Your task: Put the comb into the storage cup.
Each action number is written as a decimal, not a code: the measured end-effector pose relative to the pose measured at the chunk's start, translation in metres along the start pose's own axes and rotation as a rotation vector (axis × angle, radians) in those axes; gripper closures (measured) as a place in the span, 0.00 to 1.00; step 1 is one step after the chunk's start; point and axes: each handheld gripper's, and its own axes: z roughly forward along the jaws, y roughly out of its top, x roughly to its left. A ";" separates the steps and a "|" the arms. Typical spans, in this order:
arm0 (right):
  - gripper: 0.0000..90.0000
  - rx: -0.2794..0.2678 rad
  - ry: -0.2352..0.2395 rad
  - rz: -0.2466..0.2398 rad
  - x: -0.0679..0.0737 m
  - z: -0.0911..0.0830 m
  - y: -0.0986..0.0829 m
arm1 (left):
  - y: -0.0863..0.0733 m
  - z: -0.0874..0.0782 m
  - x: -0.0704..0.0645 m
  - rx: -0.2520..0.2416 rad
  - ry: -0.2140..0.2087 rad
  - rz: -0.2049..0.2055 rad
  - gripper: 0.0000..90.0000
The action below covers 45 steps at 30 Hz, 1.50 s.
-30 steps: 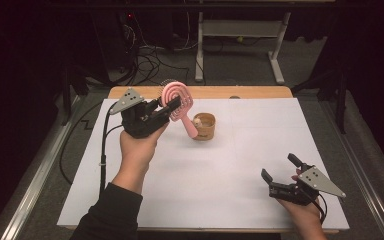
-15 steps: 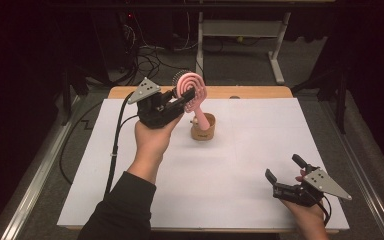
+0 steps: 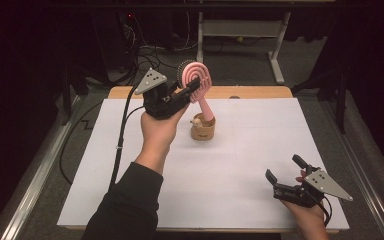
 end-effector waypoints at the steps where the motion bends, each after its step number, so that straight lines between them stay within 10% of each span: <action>1: 0.00 0.000 0.000 0.000 0.000 0.000 0.000 | 0.000 0.001 0.001 -0.003 -0.002 -0.004 0.70; 45: 0.00 -0.008 0.004 0.005 -0.002 -0.002 0.001 | -0.043 0.040 0.022 0.022 0.048 -0.027 0.70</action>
